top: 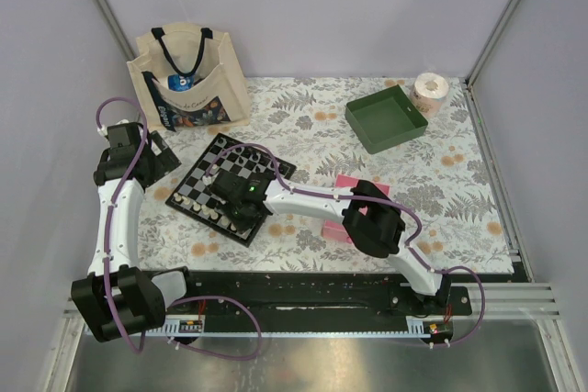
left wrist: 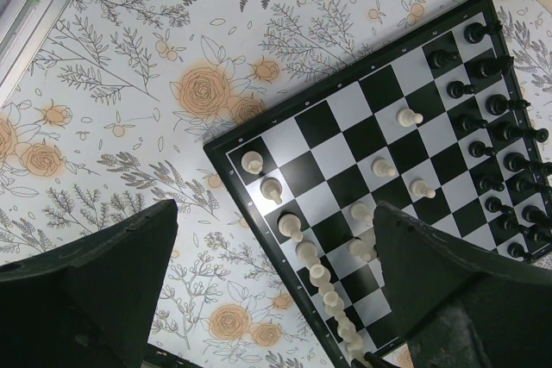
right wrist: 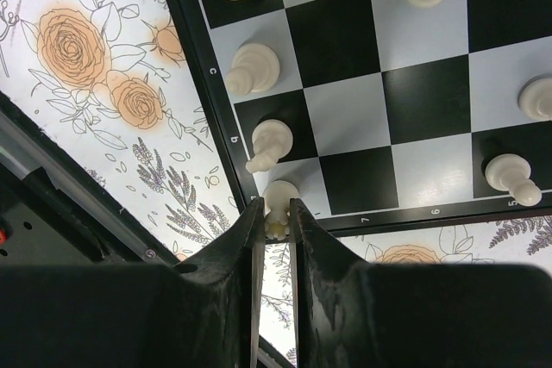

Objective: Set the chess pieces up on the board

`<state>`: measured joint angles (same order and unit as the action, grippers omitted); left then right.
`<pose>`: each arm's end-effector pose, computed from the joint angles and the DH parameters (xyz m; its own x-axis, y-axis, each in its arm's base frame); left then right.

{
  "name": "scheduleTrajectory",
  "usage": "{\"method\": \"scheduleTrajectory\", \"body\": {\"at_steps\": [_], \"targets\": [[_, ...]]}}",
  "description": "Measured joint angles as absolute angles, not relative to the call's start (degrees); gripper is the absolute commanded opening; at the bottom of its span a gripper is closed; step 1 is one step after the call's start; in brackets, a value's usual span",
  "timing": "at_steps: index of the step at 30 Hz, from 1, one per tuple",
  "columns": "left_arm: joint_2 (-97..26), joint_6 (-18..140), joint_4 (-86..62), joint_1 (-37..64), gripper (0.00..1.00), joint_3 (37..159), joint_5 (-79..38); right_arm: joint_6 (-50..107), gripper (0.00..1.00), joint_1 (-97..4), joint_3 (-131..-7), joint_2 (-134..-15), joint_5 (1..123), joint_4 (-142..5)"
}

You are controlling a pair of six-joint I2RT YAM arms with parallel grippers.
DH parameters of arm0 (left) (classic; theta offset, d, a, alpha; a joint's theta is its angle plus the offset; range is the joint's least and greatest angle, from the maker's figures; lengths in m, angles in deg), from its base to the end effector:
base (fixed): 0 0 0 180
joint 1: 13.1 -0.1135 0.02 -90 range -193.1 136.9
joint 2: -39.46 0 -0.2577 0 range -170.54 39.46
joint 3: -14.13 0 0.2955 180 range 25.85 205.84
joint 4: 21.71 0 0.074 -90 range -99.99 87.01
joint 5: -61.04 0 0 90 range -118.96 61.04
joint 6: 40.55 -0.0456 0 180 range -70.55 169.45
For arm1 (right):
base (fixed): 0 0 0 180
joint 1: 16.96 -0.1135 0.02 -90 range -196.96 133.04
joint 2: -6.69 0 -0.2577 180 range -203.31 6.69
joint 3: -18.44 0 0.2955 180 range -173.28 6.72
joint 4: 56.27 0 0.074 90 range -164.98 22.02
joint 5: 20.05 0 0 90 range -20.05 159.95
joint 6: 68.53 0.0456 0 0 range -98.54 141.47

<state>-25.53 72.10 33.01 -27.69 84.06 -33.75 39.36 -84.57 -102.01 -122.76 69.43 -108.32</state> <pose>0.2725 0.0749 0.2813 -0.5652 -0.5437 -0.6205 -0.5644 0.8034 -0.1898 0.2028 0.4934 0.1616 -0.6017 -0.6542 -0.4582 -0.7791 0.6072 0.1563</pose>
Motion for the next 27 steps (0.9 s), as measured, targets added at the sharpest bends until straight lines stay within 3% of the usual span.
{"method": "scheduleTrajectory", "body": {"at_steps": [17,27], "targets": [[-25.5,72.0,33.0,-27.7,0.99,84.1,-33.9,39.5,0.23,-84.6,-102.0,-122.8,70.6,-108.3],[-25.5,71.9,33.0,-27.7,0.99,84.1,-33.9,39.5,0.32,-84.6,-101.6,-122.8,70.5,-108.3]]}}
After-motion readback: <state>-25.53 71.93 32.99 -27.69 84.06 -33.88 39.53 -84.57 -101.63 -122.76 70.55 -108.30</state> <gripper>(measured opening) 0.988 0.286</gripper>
